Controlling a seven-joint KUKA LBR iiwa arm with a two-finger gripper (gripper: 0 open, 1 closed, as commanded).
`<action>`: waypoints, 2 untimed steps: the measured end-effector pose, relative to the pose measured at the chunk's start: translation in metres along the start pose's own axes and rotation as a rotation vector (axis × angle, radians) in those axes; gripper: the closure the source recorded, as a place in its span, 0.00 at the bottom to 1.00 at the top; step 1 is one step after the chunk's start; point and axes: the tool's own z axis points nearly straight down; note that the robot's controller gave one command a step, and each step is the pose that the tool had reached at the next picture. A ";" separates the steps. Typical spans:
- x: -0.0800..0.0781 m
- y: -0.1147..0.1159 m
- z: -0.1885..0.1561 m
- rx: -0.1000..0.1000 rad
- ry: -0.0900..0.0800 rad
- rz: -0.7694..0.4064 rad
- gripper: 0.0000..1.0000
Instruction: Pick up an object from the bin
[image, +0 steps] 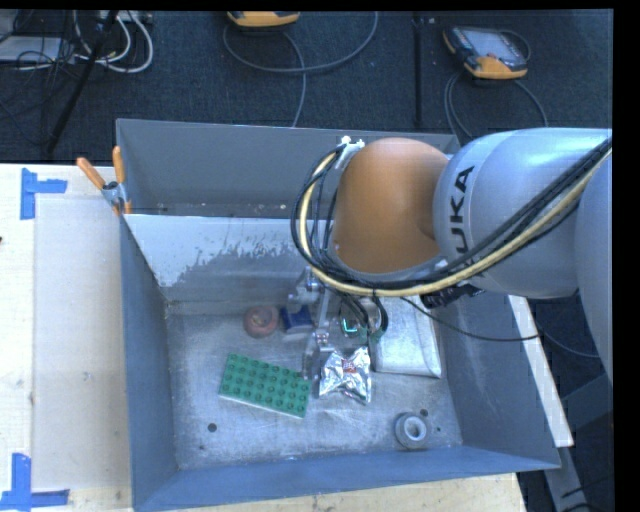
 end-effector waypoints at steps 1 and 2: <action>0.023 0.004 0.107 -0.005 -0.013 0.109 0.00; 0.021 0.020 0.077 -0.001 -0.011 0.056 0.00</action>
Offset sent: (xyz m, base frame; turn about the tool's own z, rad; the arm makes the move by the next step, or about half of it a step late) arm -0.0256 0.0023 -0.1082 0.1067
